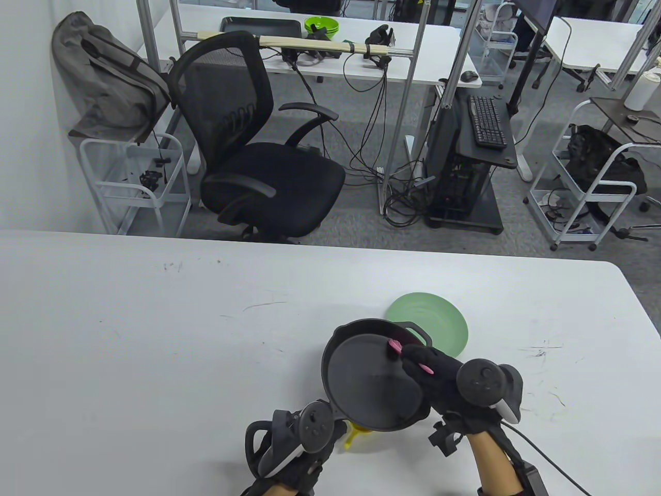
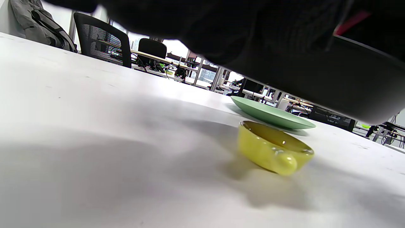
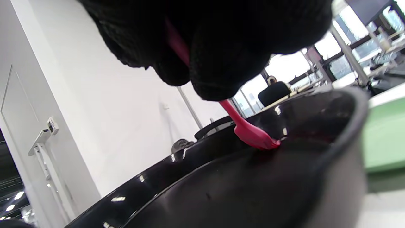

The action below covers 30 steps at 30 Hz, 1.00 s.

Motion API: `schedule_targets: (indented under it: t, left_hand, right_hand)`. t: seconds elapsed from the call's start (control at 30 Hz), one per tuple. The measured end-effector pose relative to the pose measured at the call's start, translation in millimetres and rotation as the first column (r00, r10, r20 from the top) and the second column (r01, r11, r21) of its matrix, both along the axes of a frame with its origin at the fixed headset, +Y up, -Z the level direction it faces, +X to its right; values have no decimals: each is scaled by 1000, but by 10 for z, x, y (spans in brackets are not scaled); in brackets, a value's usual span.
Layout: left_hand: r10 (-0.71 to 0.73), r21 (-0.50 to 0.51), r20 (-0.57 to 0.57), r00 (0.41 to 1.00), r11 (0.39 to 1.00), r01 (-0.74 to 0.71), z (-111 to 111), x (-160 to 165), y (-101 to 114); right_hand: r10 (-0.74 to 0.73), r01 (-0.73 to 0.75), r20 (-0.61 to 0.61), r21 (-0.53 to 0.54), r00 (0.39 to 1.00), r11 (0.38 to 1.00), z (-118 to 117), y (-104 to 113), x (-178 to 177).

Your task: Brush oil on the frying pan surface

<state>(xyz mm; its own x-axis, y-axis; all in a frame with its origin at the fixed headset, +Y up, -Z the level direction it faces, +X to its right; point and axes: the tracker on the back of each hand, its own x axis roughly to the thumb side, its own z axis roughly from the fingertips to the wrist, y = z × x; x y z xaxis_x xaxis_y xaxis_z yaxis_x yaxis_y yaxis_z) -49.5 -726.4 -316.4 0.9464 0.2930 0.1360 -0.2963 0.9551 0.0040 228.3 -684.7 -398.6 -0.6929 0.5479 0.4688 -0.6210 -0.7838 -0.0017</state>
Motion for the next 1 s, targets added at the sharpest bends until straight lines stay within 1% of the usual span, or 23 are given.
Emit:
schedule_targets:
  t: [0.13,0.2,0.27,0.33,0.4,0.57,0.7,0.77,0.83,0.9,1.0]
  left_hand:
    - [-11,2,-7,1000,1000,11,3,-3,6]
    - [-13,4,-10,1000,1000,13,4,-5,7]
    - [-11,7,-13,1000,1000,11,8,-12,16]
    - [-13,13,-16,1000,1000,13,11,-20,29]
    - [-18,15,-18,1000,1000,19,14,-19,32]
    - [-21,10,-18,1000,1000,21,8,-18,25]
    - [-19,11,-22,1000,1000,20,10,-26,33]
    - [-13,17,-24,1000,1000,13,13,-33,44]
    - [-12,19,-24,1000,1000,12,15,-36,48]
    - [-17,21,-25,1000,1000,18,14,-37,48]
    - [-6,22,-18,1000,1000,6,14,-40,55]
  right_hand:
    - [-53,48,-101,-52,993,998,54,-15,-147]
    - [-101,96,-152,-44,983,994,125,-1,-240]
    - [-98,97,-153,-17,983,995,182,17,-305]
    - [-86,74,-232,-60,969,995,263,48,-415]
    - [-94,76,-279,-77,956,994,301,59,-479]
    - [-147,91,-369,-164,918,982,345,59,-580]
    - [-240,184,-349,-185,906,965,328,73,-534]
    - [-302,233,-332,-233,894,944,304,67,-494]
    - [-311,240,-324,-241,893,940,285,61,-468]
    - [-282,227,-271,-216,920,950,251,60,-411]
    - [-190,171,-168,-117,967,978,196,47,-302]
